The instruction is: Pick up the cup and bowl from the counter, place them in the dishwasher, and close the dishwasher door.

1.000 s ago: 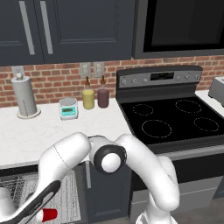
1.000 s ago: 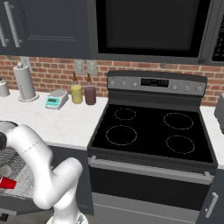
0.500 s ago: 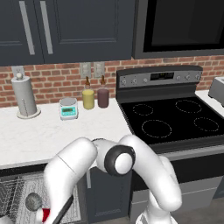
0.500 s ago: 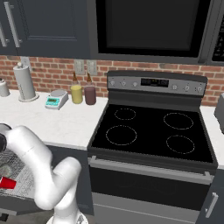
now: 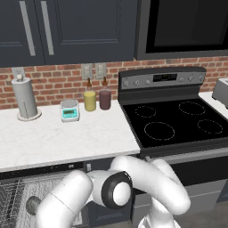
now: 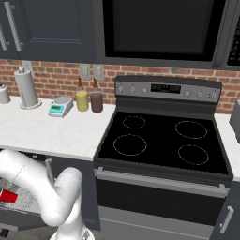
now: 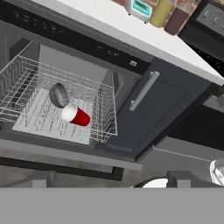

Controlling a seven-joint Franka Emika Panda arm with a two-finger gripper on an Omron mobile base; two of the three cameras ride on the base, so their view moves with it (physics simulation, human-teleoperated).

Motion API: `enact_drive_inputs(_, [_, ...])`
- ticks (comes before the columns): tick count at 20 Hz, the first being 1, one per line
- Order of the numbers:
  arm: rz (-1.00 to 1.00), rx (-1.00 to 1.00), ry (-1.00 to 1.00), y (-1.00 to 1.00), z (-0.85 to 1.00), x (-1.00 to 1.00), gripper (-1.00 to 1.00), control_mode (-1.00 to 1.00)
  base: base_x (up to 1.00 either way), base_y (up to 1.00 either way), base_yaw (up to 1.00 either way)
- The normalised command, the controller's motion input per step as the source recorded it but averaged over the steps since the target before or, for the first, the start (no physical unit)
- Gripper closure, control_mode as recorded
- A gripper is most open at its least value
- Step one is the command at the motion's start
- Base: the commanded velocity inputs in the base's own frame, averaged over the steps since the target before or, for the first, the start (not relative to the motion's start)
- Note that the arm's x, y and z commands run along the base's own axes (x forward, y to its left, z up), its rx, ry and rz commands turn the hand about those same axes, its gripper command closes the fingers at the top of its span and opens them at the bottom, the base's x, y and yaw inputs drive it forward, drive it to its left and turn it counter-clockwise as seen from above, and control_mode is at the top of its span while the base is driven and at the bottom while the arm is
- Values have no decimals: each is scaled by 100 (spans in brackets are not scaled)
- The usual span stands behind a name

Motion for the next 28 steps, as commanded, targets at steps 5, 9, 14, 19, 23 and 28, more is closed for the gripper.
enact_drive_inputs(5, [-17,2,-8,-66,-99,-100,-100,-100,0,0,0])
enact_drive_inputs(9, [-17,6,-20,-84,-100,-100,-100,-100,0,0,0])
enact_drive_inputs(14, [-9,0,-12,-70,-100,-6,-100,-100,0,0,0])
enact_drive_inputs(19, [0,0,-8,-42,-100,94,-100,-100,0,0,0])
enact_drive_inputs(23, [0,-6,-2,3,-100,100,-100,-100,0,0,0])
enact_drive_inputs(28, [0,-11,0,61,-100,82,-100,-100,0,0,0])
